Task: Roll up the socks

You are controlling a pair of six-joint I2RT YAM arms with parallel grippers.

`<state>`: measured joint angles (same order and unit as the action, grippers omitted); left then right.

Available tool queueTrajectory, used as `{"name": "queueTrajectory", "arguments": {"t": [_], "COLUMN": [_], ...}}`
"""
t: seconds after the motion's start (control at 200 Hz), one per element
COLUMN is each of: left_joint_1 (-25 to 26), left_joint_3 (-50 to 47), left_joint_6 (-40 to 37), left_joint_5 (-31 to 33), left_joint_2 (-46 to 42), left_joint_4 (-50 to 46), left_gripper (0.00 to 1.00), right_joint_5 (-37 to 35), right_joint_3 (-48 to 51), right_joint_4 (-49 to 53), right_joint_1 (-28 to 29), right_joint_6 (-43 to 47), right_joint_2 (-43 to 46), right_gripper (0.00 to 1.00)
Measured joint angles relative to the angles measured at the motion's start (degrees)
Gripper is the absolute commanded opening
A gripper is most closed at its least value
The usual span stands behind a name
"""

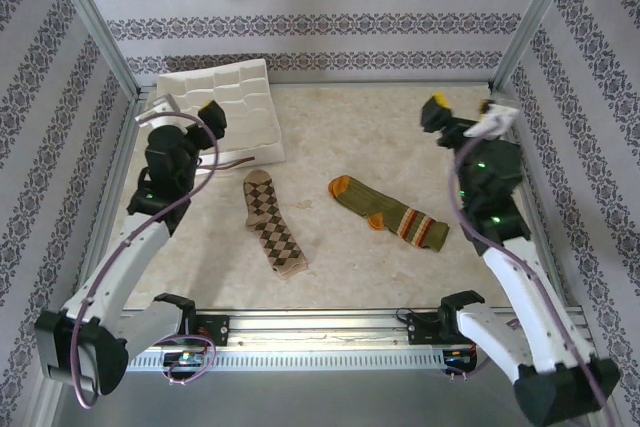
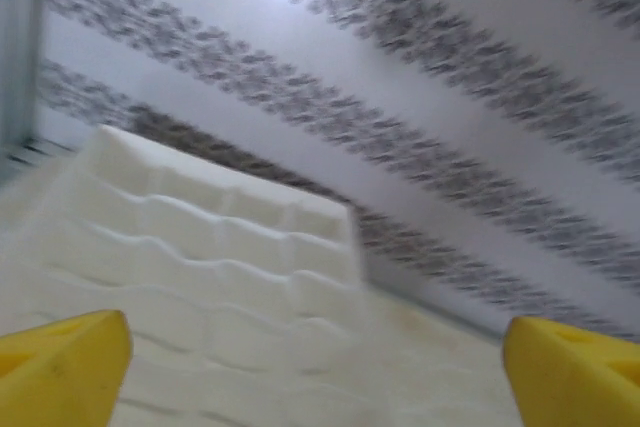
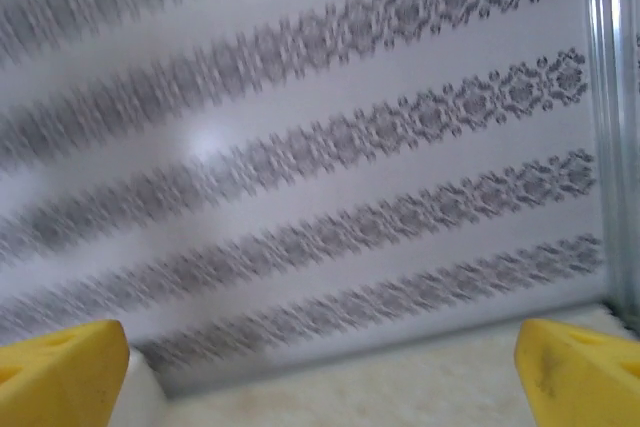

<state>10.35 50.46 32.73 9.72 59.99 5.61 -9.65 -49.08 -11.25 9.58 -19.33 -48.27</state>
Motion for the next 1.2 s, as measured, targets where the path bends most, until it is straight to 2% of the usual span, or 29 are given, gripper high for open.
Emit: {"name": "queueTrajectory", "arguments": {"t": [0.04,0.075,0.12,0.16,0.335,0.4,0.475,0.674,0.804,0.999,1.199], "left_joint_1": [-0.13,-0.02,0.98,2.49,14.23,17.94,20.00,20.35,20.35,20.35,20.35], "left_joint_3": [0.11,0.17,0.28,0.24,-5.46,-7.93,-10.05,-13.55,-13.60,-15.04,-15.85], "left_joint_6": [4.31,8.02,12.22,15.63,27.96,31.58,35.06,40.39,41.09,41.24,40.87], "left_joint_5": [-3.43,-6.49,-10.25,-13.05,-23.15,-25.62,-27.21,-30.69,-32.52,-33.68,-33.94], "left_joint_2": [-0.17,0.70,3.15,5.88,16.50,17.92,18.53,21.62,23.96,23.30,22.60], "left_joint_4": [-2.43,-4.92,-8.55,-11.58,-20.74,-22.23,-22.47,-21.16,-20.70,-19.30,-18.88], "left_gripper": [0.59,0.49,0.38,0.31,0.23,0.18,0.15,0.08,0.05,0.05,0.05], "right_joint_5": [2.49,3.26,3.65,3.13,3.89,5.88,9.14,13.20,13.42,14.05,15.13], "right_joint_3": [0.11,0.11,0.11,0.13,7.28,11.34,15.32,16.00,14.14,9.14,6.45], "right_joint_4": [2.36,4.90,8.94,12.70,19.26,19.26,19.50,17.35,15.28,11.87,10.60], "right_joint_1": [-2.34,-2.10,1.55,7.45,34.62,41.13,46.01,52.33,52.92,52.94,53.83], "right_joint_6": [-2.25,-2.95,-2.38,0.15,16.81,24.00,31.56,45.90,52.17,57.44,58.55], "right_joint_2": [0.90,0.46,-0.94,-2.69,-4.85,-4.59,-5.16,-17.88,-27.04,-36.81,-43.52], "right_gripper": [0.92,0.89,0.86,0.84,0.71,0.70,0.70,0.68,0.66,0.57,0.52]}}
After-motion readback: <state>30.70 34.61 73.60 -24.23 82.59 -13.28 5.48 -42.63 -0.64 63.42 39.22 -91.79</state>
